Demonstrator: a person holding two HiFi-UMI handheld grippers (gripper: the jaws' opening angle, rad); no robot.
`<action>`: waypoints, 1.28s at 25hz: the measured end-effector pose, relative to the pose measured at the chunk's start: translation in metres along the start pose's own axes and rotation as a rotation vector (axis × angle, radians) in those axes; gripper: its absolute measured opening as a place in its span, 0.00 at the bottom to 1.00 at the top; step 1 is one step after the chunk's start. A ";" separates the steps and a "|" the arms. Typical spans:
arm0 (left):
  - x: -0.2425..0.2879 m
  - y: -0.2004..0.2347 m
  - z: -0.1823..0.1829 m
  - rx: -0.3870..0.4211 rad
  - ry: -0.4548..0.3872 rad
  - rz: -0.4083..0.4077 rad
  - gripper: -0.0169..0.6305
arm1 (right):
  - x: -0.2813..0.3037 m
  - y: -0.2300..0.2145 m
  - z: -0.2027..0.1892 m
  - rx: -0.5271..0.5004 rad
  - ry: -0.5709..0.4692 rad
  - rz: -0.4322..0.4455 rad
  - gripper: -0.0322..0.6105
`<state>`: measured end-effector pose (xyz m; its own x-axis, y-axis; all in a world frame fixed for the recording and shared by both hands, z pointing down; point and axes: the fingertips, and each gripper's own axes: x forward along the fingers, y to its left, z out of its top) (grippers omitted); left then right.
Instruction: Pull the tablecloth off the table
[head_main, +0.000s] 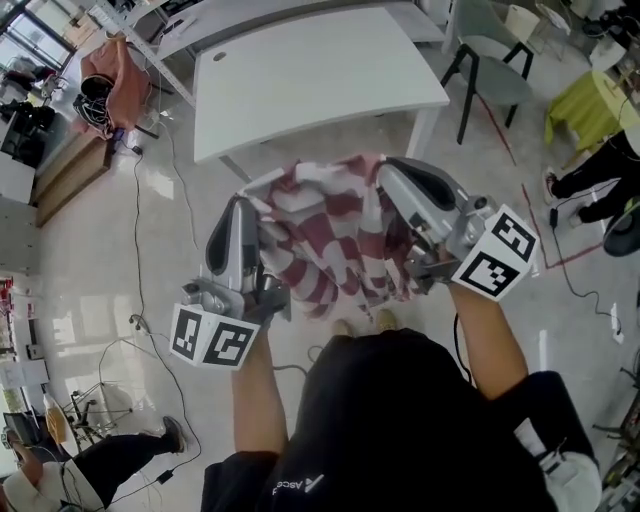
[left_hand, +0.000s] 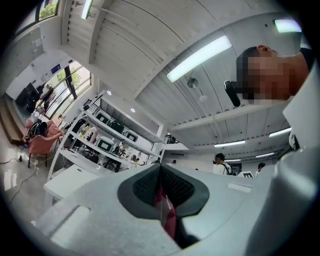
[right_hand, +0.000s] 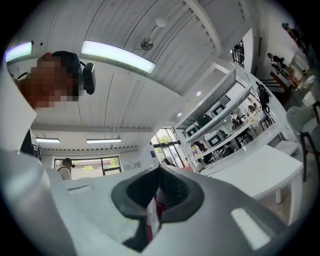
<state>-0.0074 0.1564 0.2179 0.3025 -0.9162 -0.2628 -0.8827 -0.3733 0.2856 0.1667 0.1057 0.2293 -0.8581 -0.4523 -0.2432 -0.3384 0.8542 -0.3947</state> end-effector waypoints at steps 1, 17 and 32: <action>-0.003 0.000 0.004 0.003 -0.004 -0.007 0.04 | 0.000 0.004 0.001 -0.010 -0.002 -0.006 0.06; -0.006 0.000 0.004 -0.009 0.010 -0.042 0.04 | -0.004 0.005 -0.007 -0.050 0.001 -0.085 0.06; 0.002 0.004 -0.004 -0.033 0.034 -0.048 0.04 | 0.004 -0.001 -0.015 -0.074 0.047 -0.086 0.06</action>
<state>-0.0089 0.1530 0.2222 0.3566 -0.9015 -0.2452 -0.8547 -0.4207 0.3041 0.1580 0.1073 0.2416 -0.8410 -0.5140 -0.1690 -0.4380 0.8301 -0.3452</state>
